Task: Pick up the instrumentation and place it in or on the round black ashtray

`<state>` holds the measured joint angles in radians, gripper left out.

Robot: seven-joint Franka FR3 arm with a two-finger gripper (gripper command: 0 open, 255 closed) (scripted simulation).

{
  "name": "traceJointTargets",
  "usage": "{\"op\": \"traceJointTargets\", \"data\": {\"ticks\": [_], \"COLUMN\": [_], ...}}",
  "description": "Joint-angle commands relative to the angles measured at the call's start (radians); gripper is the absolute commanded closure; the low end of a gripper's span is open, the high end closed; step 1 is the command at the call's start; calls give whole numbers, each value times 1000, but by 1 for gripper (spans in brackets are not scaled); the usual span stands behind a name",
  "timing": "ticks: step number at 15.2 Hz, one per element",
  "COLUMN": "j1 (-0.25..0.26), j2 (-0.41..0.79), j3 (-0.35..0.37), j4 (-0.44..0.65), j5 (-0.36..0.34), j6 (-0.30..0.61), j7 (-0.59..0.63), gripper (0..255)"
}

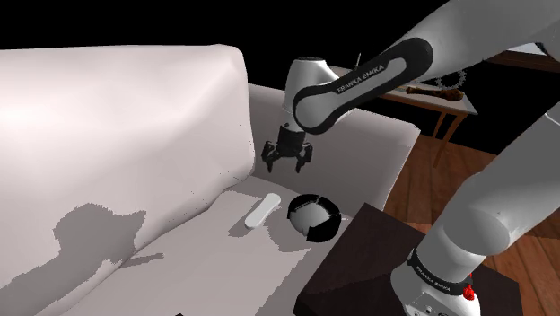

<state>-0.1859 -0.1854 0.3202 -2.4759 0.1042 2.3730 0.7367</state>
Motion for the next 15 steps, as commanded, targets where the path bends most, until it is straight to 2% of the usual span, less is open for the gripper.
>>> {"op": "traceJointTargets", "data": {"ticks": [1,4,7,11,15], "j1": [-18,-31,-23,14,57], "j2": [87,218,347,510,665], "j3": [20,28,7,-53,-119], "j4": [24,69,125,212,311], "j5": [-40,-118,-199,-278,-309], "j6": [52,114,162,208,241], "j7": [104,258,410,586,723], "gripper": [0,0,0,0,0]}}
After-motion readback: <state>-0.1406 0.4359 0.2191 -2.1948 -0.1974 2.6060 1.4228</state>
